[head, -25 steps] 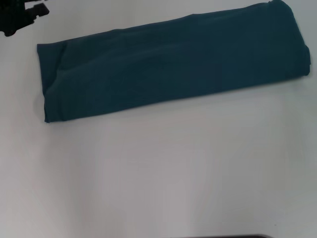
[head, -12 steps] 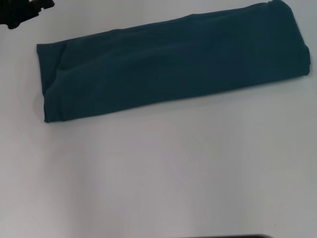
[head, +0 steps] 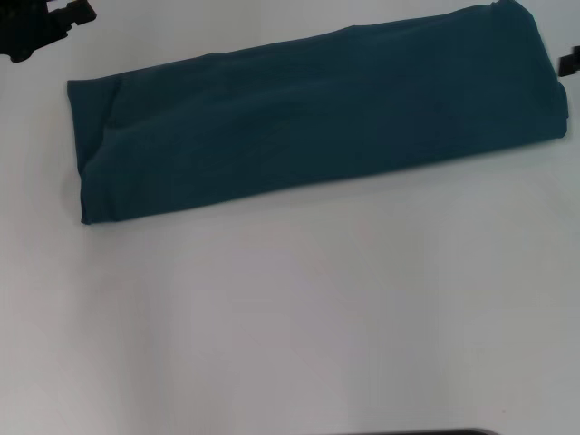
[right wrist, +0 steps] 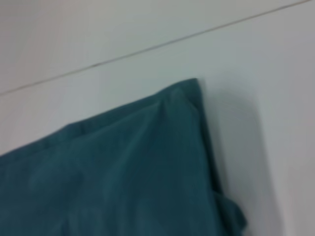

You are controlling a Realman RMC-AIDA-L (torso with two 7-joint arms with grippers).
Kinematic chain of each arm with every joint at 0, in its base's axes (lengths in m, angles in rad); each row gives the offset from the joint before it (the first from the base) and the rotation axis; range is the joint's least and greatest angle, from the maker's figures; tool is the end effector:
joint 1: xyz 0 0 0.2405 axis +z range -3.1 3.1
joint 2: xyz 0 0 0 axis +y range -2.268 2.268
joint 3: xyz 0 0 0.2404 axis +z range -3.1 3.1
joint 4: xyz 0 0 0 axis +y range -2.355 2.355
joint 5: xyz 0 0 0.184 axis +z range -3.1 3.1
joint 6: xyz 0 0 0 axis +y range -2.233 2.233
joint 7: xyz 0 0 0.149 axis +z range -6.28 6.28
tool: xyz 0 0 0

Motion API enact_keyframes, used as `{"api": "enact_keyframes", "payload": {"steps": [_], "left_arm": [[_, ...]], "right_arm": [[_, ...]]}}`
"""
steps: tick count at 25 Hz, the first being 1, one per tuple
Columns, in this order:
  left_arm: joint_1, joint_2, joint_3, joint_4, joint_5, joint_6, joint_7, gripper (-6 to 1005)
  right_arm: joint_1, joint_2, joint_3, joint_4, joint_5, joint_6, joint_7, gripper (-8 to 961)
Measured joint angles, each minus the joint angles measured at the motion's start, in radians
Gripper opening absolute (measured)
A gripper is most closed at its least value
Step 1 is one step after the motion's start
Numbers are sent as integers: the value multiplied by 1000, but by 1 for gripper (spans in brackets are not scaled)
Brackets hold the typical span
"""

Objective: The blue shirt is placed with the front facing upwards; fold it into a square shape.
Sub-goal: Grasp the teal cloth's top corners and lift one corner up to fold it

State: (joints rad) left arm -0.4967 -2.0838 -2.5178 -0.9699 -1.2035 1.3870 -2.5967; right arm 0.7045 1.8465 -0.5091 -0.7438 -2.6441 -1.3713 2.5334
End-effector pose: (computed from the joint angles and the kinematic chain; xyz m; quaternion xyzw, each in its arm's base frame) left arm -0.2319 0.3479 0.0752 -0.6654 -0.6363 -0.3601 0.1507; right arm 0.3020 0.3686 0.1181 -0.7114 0.6424 0.0496 0.2805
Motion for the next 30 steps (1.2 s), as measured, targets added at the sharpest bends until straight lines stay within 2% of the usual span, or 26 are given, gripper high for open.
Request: {"api": "enact_keyframes", "payload": {"steps": [4,7,10,15,30], "left_arm": [[0,-1,-1,3,-17,1,15,428],[2,-1,-1,3,-25,2,18,428],[7,-1,-1,4,-36,3,25,428],[13,-2,-1,15,-38,3,29,428],[23,-2,-1,17,-44,9,29,430]], "right_arm": [[2,10,-5,83,51,84,-57,930],[0,23,-2,96,66,129,-99,930],[-8,27,2,96,86,161,-115,930],[-19,27,-4,108,139,190,-123,930],[-9,54,-56,163,140,272,-131,931]]}}
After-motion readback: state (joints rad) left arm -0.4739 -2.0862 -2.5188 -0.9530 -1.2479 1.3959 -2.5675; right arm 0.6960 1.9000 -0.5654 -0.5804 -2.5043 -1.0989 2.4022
